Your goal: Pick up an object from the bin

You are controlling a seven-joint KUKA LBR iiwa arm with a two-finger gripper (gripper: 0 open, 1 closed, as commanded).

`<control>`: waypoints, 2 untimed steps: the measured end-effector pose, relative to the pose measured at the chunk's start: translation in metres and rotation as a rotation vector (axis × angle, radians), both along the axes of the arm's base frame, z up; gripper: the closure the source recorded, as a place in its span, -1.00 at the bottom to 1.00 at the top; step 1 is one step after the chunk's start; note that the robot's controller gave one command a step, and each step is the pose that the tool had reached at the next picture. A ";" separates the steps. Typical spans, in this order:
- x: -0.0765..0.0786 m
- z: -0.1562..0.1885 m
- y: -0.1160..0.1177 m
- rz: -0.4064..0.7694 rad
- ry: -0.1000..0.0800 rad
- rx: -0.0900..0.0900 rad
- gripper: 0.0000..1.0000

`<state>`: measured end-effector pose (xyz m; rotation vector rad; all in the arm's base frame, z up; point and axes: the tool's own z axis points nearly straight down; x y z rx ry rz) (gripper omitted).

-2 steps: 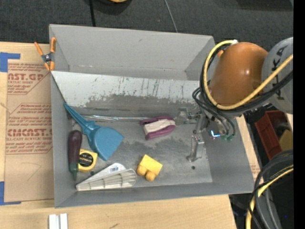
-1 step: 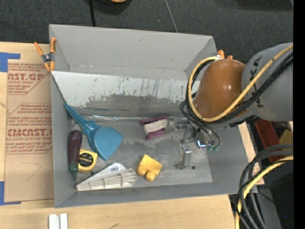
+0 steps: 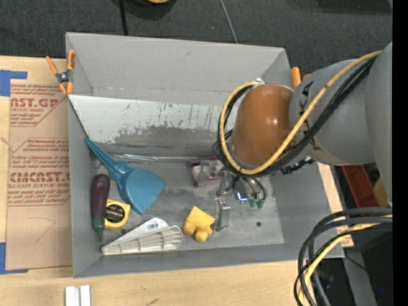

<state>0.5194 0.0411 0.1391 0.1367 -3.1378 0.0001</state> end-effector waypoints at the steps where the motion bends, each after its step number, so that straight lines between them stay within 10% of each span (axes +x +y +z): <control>1: -0.023 -0.034 0.016 0.111 -0.011 0.007 -1.00; 2: -0.029 -0.068 0.014 -0.001 -0.003 0.002 1.00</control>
Offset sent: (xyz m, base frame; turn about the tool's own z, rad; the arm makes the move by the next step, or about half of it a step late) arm -0.0293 0.0130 -0.0691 0.0026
